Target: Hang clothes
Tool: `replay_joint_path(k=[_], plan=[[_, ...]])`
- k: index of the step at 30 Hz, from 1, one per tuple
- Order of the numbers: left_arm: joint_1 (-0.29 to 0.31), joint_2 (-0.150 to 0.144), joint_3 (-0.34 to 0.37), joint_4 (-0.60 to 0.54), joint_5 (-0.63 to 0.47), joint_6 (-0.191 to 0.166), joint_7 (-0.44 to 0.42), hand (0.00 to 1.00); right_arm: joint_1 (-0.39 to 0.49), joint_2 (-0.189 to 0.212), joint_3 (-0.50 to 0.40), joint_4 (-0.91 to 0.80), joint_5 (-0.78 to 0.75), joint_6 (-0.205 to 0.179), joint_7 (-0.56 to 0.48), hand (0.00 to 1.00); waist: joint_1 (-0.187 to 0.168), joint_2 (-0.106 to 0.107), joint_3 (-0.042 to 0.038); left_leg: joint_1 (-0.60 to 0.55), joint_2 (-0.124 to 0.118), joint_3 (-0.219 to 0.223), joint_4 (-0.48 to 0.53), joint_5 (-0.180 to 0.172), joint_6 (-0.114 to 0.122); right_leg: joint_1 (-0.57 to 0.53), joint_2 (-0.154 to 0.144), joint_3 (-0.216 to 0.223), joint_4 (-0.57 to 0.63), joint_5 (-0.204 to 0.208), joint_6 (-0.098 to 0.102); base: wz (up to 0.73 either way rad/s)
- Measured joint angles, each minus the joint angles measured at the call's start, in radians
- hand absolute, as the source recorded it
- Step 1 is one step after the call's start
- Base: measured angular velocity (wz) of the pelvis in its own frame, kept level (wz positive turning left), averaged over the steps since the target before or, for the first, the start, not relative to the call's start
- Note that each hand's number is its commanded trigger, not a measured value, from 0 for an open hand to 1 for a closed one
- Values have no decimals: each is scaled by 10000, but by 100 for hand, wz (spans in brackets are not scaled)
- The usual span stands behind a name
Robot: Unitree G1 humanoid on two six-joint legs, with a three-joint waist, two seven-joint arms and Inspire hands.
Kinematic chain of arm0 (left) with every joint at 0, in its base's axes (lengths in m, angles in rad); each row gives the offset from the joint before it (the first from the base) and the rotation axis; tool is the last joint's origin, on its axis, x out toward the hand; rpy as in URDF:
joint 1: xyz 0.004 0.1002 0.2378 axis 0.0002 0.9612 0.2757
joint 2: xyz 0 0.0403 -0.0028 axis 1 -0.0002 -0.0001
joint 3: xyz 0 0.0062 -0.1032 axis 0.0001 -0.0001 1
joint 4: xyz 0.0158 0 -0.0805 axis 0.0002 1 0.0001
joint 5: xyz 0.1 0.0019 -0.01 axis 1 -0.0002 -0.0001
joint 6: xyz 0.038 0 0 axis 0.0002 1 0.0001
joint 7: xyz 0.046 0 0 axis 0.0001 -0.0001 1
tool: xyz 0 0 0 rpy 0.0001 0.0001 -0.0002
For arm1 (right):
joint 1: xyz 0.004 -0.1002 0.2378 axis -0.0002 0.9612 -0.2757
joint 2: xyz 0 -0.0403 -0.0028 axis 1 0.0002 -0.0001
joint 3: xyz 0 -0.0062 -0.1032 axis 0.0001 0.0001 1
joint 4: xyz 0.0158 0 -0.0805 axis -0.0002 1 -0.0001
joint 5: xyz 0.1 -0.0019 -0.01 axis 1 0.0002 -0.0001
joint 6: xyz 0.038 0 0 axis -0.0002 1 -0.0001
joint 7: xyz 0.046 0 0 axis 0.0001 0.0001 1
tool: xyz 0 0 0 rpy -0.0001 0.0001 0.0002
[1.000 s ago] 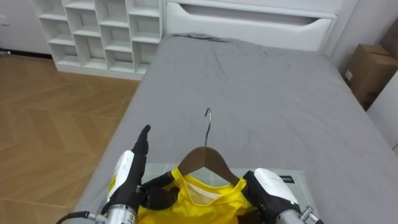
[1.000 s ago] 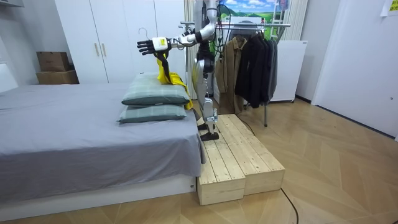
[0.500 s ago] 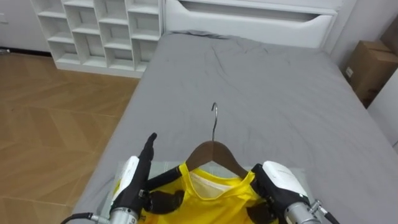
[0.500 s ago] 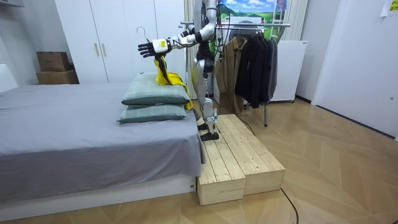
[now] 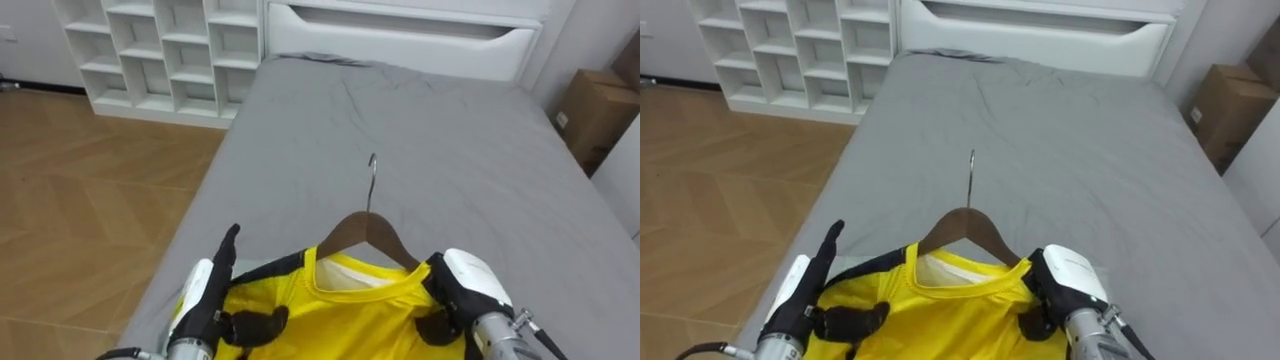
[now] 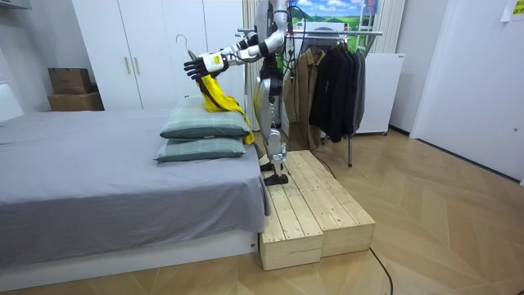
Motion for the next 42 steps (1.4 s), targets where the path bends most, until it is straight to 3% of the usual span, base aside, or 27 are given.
replay_joint_path(k=[9,18,26,36,42], plan=[[0,60,164,409,62,173,-204,0,-2,5,-53,334,-22,74,-246,100,-35,-22,-24,-159,-48,-66,35,26,39,-93,-41,-100,25,1,1,2],[1,53,419,409,56,173,-209,0,-40,-16,-354,688,18,71,-588,100,-56,15,-130,-71,-38,-21,23,53,30,-89,-48,-113,22,1,2,0],[2,61,428,799,40,166,-207,0,-41,-39,-354,934,13,64,-590,100,-140,-34,-100,84,-30,11,-71,54,32,-10,-48,-14,17,-9,17,-3],[18,131,991,1482,54,107,-301,0,84,-523,-469,553,-39,3,-583,100,29,-52,-98,39,-21,77,-76,56,30,-106,-43,42,26,-9,17,-1],[642,441,1531,2196,56,123,-261,0,325,-762,-810,157,-33,-150,-637,100,76,-14,-127,308,-22,74,-201,55,31,106,-47,43,3,-14,26,0]])
